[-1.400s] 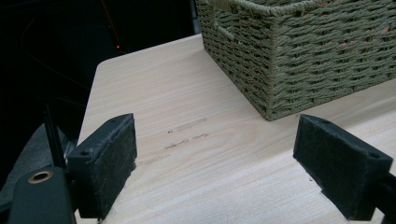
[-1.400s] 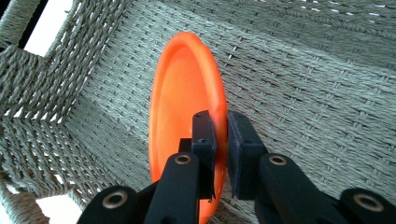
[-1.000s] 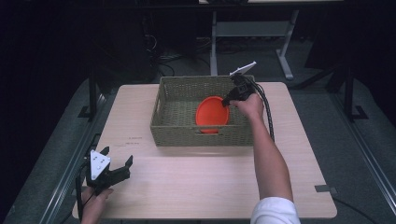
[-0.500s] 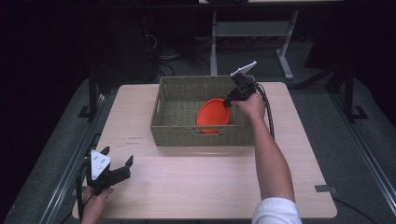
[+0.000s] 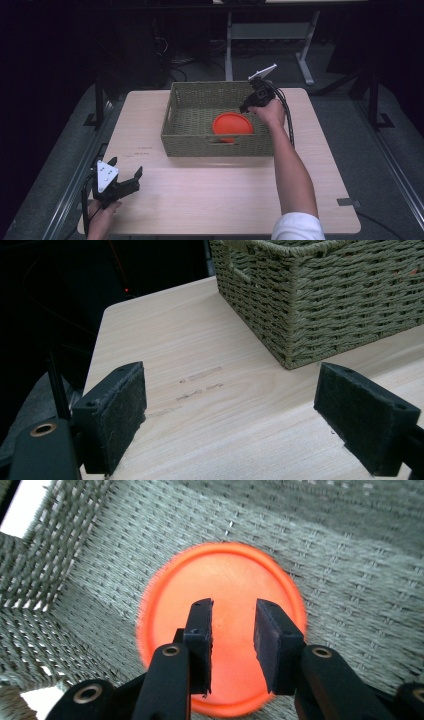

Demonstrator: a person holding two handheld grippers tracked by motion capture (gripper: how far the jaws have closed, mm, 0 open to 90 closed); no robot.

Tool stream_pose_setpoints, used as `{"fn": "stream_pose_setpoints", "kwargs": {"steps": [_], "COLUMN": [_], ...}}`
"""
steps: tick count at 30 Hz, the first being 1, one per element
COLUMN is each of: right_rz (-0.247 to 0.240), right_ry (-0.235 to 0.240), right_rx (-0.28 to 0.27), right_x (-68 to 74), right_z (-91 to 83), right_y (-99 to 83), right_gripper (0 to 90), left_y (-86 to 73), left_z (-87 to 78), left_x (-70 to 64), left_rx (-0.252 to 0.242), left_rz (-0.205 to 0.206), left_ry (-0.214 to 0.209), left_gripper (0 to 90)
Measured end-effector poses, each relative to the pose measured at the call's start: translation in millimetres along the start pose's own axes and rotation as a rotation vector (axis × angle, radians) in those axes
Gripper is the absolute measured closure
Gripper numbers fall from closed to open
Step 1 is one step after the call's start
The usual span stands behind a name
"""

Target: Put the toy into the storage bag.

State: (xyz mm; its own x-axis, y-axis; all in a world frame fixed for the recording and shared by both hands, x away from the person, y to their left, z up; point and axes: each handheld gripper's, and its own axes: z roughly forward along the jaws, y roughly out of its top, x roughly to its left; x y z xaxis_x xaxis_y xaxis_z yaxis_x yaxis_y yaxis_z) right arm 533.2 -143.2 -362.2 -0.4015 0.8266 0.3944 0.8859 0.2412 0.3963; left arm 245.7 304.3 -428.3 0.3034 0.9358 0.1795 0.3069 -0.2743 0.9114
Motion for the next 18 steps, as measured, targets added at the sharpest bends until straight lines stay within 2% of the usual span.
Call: {"fn": "stream_pose_setpoints", "kwargs": {"steps": [9,12,18], "right_rz": [-0.021,-0.023,-0.025], "right_ry": [0.065,0.073,0.091], "right_rx": [-0.038,-0.053,-0.080], "right_x": [0.2,0.3,3.0], "right_z": [-8.4,-12.3,-21.5], "right_y": [-1.6,-2.0,-3.7], "right_gripper": [56.5,51.8,43.0], "left_y": [0.1,0.1,0.3], "left_z": [0.4,-0.5,-0.6], "left_x": [-0.8,-0.1,-0.3], "left_rx": [0.003,-0.001,0.001], "left_rz": [0.007,-0.005,-0.002], "left_ry": [-0.002,0.004,0.002], "left_gripper": [12.7,12.7,12.7]}}
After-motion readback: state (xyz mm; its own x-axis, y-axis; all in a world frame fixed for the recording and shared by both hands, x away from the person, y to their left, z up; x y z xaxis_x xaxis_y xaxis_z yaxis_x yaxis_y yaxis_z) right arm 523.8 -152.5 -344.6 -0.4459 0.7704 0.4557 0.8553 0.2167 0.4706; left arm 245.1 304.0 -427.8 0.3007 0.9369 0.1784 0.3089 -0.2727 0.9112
